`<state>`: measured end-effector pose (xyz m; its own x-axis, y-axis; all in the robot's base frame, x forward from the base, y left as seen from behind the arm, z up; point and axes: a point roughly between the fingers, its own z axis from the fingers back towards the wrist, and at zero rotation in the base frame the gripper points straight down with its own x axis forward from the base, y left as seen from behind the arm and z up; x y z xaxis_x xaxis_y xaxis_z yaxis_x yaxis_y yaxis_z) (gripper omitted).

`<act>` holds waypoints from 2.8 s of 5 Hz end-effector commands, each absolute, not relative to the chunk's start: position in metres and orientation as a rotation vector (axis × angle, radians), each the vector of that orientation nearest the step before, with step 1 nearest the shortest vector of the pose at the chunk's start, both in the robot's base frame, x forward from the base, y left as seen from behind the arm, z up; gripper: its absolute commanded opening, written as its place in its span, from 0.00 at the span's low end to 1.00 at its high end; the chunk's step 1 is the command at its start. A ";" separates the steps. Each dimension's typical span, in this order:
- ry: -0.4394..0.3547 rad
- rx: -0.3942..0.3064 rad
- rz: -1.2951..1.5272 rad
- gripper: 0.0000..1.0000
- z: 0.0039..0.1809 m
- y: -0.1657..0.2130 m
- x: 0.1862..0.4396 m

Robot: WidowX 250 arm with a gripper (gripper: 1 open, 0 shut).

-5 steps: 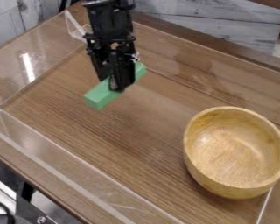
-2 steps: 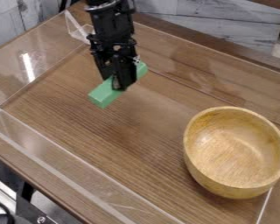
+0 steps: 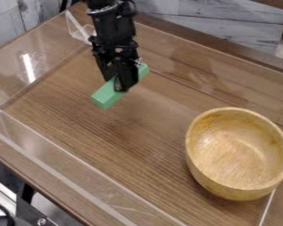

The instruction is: Put the green block in the brown bowl

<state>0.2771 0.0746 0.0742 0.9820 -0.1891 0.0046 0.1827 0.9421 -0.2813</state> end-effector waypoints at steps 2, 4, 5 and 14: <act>-0.069 -0.247 -0.187 0.00 0.087 0.083 0.292; -0.092 -0.238 -0.185 0.00 0.083 0.085 0.295; -0.102 -0.234 -0.186 0.00 0.082 0.086 0.296; -0.172 -0.196 -0.393 0.00 0.135 -0.133 0.229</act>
<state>0.2245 -0.1333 0.1172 0.9168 -0.3756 0.1356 0.3942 0.9057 -0.1560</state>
